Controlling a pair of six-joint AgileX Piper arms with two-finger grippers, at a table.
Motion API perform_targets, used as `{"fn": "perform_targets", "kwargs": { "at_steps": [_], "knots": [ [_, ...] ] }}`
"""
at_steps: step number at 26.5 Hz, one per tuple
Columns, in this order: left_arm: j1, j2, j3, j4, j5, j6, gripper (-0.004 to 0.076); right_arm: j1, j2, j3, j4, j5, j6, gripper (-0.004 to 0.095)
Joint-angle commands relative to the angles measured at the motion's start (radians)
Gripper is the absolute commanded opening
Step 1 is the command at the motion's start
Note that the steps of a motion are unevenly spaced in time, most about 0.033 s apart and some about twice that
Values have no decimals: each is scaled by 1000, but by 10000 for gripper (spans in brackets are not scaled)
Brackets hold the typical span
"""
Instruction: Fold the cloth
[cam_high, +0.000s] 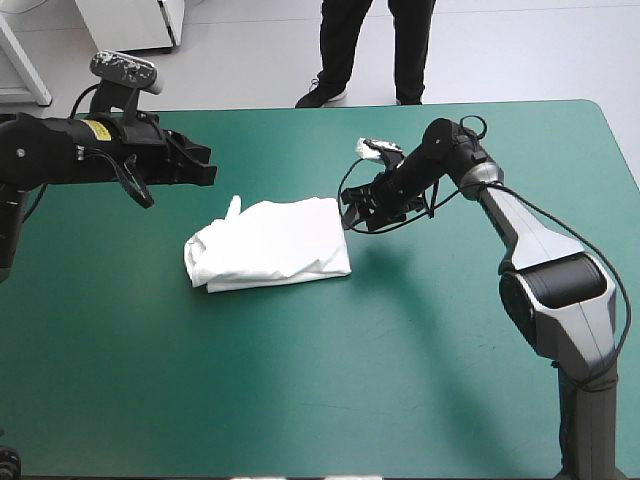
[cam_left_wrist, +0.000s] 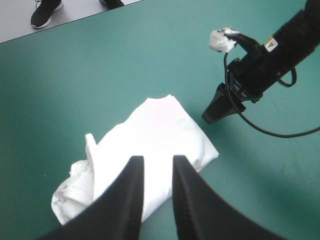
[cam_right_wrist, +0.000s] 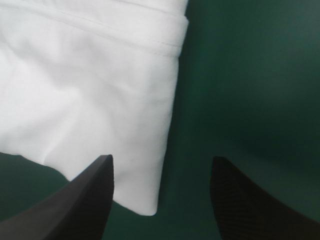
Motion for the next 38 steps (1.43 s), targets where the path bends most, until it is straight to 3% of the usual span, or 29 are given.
{"fn": "perform_targets", "kwargs": {
  "at_steps": [1,11,20,22,24,27,28,30,34,38],
  "knots": [
    [0,-32,-21,-20,27,0,177,-6,-26,-23,78,-9,-27,549],
    [0,-32,-21,-23,27,-5,177,-4,78,-114,227,-9,-63,548],
    [0,-32,-21,-23,27,-8,177,45,149,-119,246,-9,-78,543],
    [0,-32,-21,-23,27,-8,177,50,159,-120,251,-9,-78,469],
    [0,-36,-21,-23,27,-8,177,50,161,-120,252,-9,-98,327],
    [0,-43,-25,-23,27,-8,177,45,159,-141,247,-9,-128,-12],
    [0,-46,-25,-23,27,-8,177,43,159,-147,243,-9,-130,-4],
    [0,-52,-27,-23,22,-8,177,31,151,-175,177,-9,-118,-5],
    [0,-54,-50,-40,26,-8,177,-48,36,-186,-91,-9,-37,-5],
    [0,-54,-52,-65,26,8,177,-137,-45,-176,-191,-9,-2,-5]
  ]
}}
